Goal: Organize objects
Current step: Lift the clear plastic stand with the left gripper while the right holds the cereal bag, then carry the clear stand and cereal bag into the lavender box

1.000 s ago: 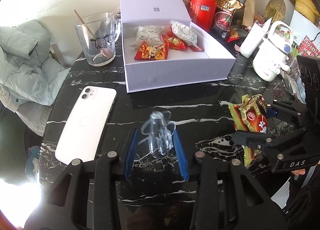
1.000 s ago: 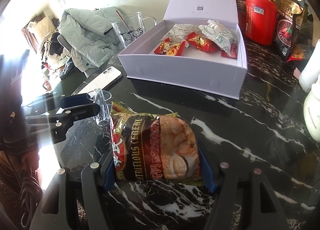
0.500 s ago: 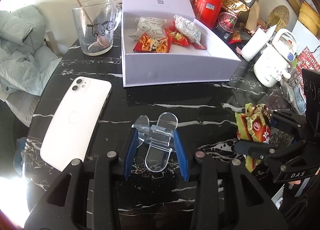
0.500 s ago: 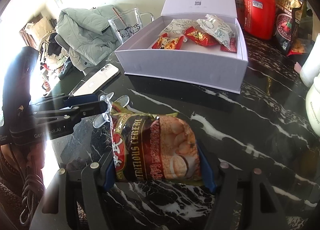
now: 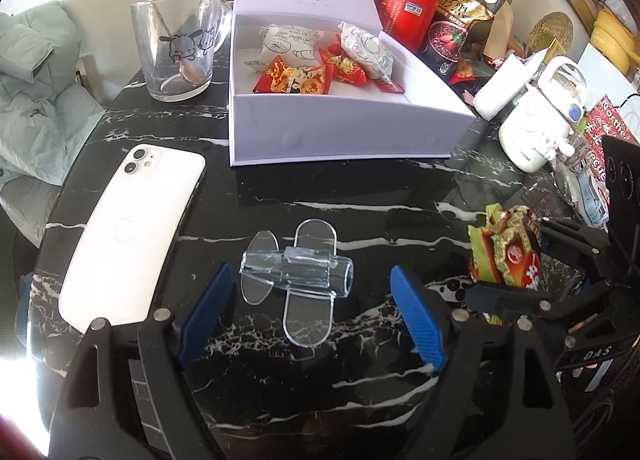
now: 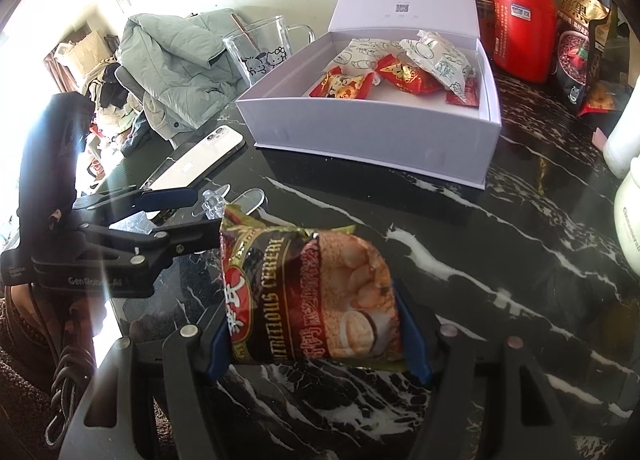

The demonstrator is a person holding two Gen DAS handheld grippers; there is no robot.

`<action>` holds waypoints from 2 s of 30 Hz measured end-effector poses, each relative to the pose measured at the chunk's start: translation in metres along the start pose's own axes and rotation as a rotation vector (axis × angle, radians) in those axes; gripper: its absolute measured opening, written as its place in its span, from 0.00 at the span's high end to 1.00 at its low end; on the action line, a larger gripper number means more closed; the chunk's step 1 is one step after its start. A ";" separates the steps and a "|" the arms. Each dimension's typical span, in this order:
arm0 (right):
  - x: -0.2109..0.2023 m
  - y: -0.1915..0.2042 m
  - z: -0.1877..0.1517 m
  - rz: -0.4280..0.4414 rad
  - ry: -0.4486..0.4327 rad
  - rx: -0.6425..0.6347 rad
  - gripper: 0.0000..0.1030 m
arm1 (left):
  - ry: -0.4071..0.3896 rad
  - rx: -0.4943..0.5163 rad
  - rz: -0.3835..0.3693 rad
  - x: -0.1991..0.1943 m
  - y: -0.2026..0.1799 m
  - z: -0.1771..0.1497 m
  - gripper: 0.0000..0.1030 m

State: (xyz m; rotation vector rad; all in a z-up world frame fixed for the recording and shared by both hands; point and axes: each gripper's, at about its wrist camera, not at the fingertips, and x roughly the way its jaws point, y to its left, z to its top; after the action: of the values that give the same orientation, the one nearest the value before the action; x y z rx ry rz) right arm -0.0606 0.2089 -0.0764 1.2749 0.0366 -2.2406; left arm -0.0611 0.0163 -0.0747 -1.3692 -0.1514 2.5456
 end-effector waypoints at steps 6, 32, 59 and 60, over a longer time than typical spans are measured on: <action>0.002 0.000 -0.001 -0.001 0.006 0.000 0.33 | 0.003 0.016 -0.001 0.010 0.001 0.000 0.27; -0.020 0.007 0.011 -0.030 -0.037 -0.042 0.33 | -0.050 0.083 -0.017 -0.024 -0.017 0.007 0.42; -0.102 0.019 0.084 -0.096 -0.241 -0.183 0.33 | -0.223 0.219 -0.004 -0.090 -0.059 0.080 0.42; -0.103 0.018 0.088 -0.096 -0.248 -0.184 0.33 | -0.233 0.223 0.001 -0.092 -0.059 0.085 0.42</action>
State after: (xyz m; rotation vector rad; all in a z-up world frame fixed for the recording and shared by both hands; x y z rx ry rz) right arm -0.0808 0.2148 0.0587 0.9106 0.2103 -2.3987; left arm -0.0730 0.0510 0.0591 -0.9917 0.0898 2.6225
